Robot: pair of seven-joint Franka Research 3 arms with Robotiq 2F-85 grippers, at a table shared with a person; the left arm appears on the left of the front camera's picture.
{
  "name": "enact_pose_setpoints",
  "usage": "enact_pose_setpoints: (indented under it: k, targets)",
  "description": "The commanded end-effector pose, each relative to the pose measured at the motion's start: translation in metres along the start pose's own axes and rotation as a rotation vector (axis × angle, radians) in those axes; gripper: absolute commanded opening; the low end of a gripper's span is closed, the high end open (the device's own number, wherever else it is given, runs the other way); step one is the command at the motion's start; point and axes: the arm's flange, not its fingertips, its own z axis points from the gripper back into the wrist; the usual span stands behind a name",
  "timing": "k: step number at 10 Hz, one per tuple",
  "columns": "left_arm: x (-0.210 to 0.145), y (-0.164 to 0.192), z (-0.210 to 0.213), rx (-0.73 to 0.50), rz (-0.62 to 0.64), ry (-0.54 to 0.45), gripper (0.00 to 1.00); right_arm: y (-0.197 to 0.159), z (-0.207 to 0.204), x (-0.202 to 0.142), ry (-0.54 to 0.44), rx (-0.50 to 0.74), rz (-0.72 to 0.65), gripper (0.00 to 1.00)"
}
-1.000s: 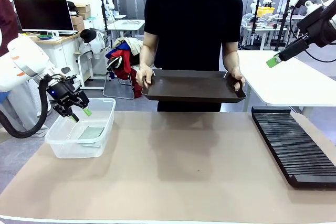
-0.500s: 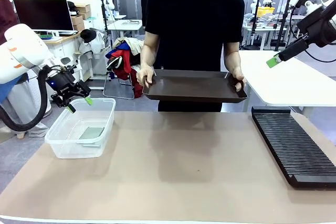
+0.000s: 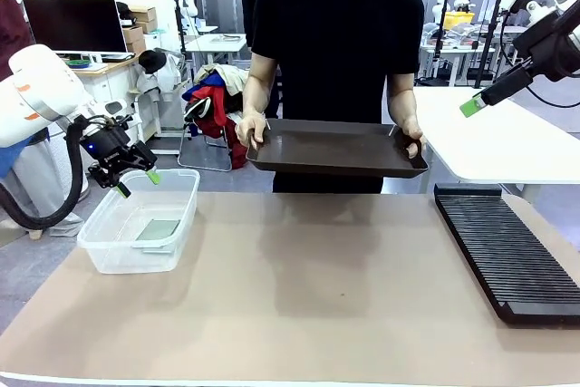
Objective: Sort PCBs into racks and boxes based on the side picked up.
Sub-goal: If the short side of the Blank PCB is picked up, insert it into the PCB Rack ; if the long side is picked up, place it in the Organizing box.
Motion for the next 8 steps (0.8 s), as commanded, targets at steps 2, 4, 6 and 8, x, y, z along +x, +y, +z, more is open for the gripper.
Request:
enact_pose_setpoints:
  k: [2, 4, 6, 8]
  targets:
    - [-0.002, -0.003, 0.017, 0.025, -0.002, -0.020, 1.00, 0.000, -0.001, 0.000, -0.012, 0.015, 0.002, 1.00]
    - [-0.012, -0.013, 0.056, 0.067, -0.162, -0.076, 1.00, 0.000, -0.001, 0.000, -0.012, 0.015, 0.002, 1.00]
    - [-0.031, -0.034, 0.090, 0.029, -0.279, -0.121, 1.00, 0.000, -0.001, 0.000, -0.012, 0.015, 0.002, 1.00]
    - [-0.043, -0.055, 0.125, 0.065, -0.419, -0.153, 1.00, 0.000, -0.001, 0.000, -0.012, 0.015, 0.002, 1.00]
